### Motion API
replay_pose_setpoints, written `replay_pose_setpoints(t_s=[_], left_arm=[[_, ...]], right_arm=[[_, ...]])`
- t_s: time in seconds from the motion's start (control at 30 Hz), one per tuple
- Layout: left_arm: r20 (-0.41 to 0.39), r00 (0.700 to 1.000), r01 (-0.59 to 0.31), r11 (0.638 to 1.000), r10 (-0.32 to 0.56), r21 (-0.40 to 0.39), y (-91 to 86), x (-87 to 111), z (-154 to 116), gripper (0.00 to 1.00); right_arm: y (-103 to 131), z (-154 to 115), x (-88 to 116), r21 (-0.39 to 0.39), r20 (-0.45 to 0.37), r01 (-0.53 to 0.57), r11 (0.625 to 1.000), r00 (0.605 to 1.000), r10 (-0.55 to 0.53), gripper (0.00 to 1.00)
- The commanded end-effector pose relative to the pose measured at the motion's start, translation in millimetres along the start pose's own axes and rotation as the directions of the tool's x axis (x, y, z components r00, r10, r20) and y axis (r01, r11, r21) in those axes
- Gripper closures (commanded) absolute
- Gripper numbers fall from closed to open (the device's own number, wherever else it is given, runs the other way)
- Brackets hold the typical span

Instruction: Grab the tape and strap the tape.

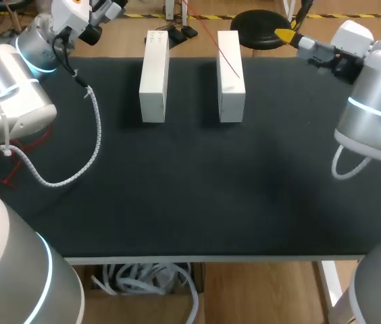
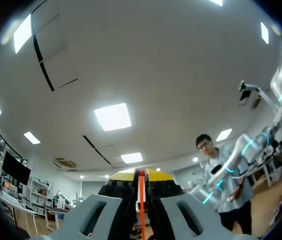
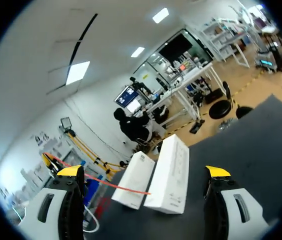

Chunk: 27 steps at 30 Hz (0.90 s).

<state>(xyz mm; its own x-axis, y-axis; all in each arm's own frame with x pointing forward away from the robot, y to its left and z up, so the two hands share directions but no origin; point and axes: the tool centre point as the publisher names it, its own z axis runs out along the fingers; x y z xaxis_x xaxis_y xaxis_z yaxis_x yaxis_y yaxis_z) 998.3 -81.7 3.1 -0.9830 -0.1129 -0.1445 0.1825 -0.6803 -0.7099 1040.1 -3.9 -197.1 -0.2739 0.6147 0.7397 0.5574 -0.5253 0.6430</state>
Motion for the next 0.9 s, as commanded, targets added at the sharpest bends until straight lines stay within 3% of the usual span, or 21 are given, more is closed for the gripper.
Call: replay_pose_setpoints(t_s=[0.03,0.3,0.57,0.7,0.9], left_arm=[[-0.003,1.000,0.000,1.000,0.000,0.002,0.6,-0.8,-1,1.00],[-0.003,1.000,0.000,1.000,0.000,0.002,0.6,-0.8,-1,1.00],[-0.003,1.000,0.000,1.000,0.000,0.002,0.6,-0.8,-1,1.00],[-0.003,1.000,0.000,1.000,0.000,0.002,0.6,-0.8,-1,1.00],[-0.003,1.000,0.000,1.000,0.000,0.002,0.6,-0.8,-1,1.00]], right_arm=[[-18,-4,9,-0.120,-0.131,-0.710,0.694,0.704,0.698,0.00],[-37,0,25,-0.088,-0.167,-0.802,0.591,0.597,0.785,0.00],[-50,7,33,-0.056,-0.150,-0.854,0.517,0.519,0.842,0.00],[-45,10,33,0.021,-0.139,-0.834,0.552,0.544,0.828,0.00],[-45,10,33,0.021,-0.139,-0.834,0.552,0.544,0.828,0.00]])
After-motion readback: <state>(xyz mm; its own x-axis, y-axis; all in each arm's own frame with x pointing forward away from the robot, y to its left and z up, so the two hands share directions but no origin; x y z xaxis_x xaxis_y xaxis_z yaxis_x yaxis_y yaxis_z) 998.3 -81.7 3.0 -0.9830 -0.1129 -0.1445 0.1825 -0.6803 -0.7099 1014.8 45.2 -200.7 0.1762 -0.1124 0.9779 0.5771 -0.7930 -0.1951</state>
